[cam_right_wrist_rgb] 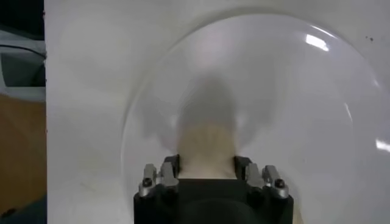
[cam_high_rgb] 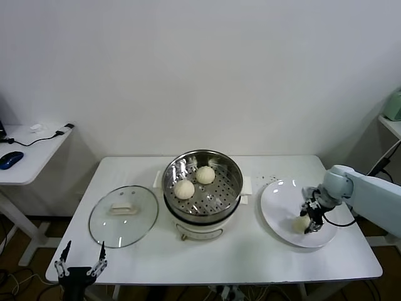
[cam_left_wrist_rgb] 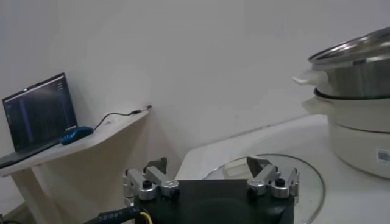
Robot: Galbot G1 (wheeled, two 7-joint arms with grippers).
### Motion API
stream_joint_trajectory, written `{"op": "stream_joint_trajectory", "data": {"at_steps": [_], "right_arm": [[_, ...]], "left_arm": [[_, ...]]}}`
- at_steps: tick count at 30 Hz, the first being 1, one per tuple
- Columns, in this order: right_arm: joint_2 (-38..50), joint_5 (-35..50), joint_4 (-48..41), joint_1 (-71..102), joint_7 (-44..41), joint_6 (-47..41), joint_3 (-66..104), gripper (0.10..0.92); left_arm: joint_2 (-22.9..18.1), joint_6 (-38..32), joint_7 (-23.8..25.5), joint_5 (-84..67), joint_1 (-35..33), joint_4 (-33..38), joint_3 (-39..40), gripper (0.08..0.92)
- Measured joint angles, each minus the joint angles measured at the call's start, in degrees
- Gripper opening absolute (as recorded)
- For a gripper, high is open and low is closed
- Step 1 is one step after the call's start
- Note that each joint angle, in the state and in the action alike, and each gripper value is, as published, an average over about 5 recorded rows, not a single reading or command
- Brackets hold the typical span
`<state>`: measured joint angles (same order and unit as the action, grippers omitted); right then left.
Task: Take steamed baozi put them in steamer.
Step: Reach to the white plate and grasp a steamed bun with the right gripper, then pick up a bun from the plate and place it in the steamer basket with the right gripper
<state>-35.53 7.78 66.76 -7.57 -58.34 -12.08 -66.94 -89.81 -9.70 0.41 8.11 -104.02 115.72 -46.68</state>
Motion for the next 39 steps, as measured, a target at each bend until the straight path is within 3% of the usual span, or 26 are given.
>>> {"op": "stream_joint_trajectory", "data": {"at_steps": [9, 18, 29, 39], "right_arm": [[-1.14, 1.75, 0.22, -5.8, -0.81, 2.65, -3.79, 0.56], [-9.11, 0.96, 0.24, -23.8, -3.45, 18.13, -13.6, 0.56], [-24.75, -8.52, 2.36, -35.35, -3.99, 39.16, -14.43, 0.56], [-36.28, -16.61, 3.73, -32.67, -4.6, 47.55, -12.14, 0.56]], "left_arm": [[0.05, -0.04, -0.01, 0.02, -0.33, 0.14, 0.3, 0.823], [0.04, -0.13, -0.01, 0.42, -0.71, 0.46, 0.74, 0.823], [-0.32, 0.02, 0.02, 1.19, -0.45, 0.61, 1.27, 0.823], [-0.42, 0.05, 0.06, 1.9, -0.5, 0.23, 1.35, 0.823]]}}
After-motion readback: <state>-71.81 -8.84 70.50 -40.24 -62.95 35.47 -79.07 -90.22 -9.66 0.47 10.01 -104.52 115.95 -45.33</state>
